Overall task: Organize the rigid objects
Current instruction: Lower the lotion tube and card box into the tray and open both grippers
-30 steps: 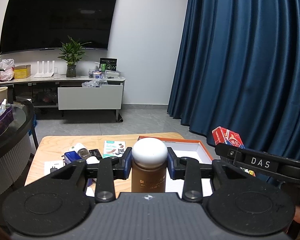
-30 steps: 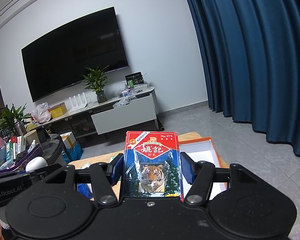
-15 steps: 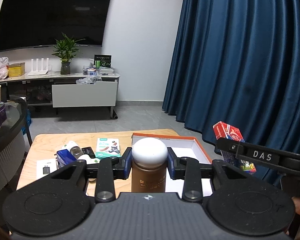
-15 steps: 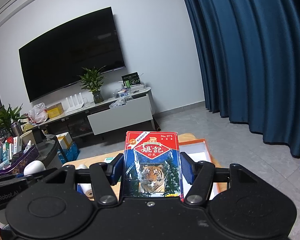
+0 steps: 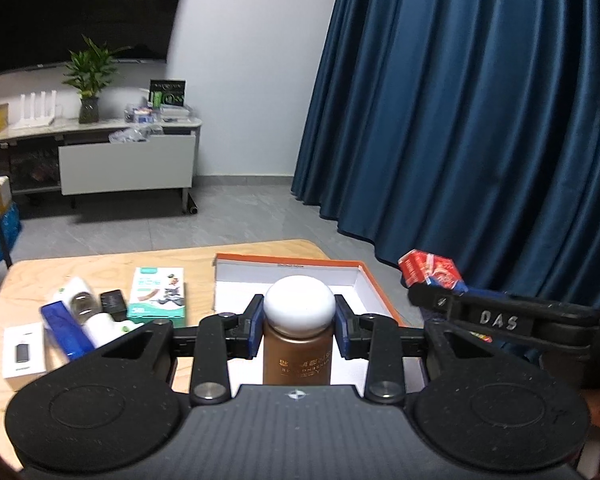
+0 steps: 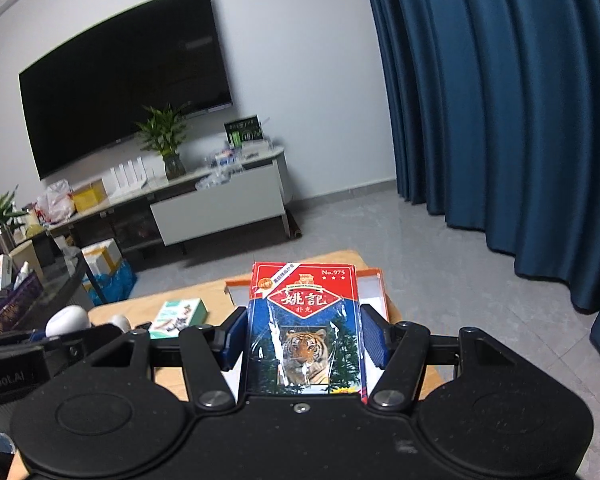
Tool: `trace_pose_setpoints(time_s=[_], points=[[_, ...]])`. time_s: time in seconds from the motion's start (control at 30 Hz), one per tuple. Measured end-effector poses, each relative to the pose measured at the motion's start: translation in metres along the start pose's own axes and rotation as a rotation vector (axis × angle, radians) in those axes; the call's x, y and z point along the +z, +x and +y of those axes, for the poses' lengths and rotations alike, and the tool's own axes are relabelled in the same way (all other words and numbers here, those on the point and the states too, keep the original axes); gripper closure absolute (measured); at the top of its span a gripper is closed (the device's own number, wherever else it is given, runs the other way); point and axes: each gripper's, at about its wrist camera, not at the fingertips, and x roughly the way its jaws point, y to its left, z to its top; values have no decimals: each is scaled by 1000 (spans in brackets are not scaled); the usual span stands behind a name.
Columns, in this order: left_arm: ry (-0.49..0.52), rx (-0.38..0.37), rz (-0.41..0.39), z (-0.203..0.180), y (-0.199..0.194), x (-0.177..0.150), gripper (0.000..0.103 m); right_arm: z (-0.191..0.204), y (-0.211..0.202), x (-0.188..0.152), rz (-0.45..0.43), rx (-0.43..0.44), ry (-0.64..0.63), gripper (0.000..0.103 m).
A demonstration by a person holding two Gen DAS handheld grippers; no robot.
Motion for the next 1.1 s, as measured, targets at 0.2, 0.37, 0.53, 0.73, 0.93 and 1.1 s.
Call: trace_pose_setpoints(time_s=[0.2,0.37,0.53,0.73,0.93,1.1], points=[[-13,-13,29,4,23,10,67,-2,29,4,48,-6,-12,32],[-18,-21,53,9,36,16,67,-3,49,6,79,-21,-20,32],[-19,-26,69,13,49,23,67,-4,66,6,105,-25,-26,32],[1,-29,85,14,64,30,67,-3,88,8,130,-35,-35,32],[6,-35,128,17,82,32,67,-2,105,4,158,-50,-46,32],[18,-44,161,18,97,34,67,-4,118,0,179,-58,-46,31]])
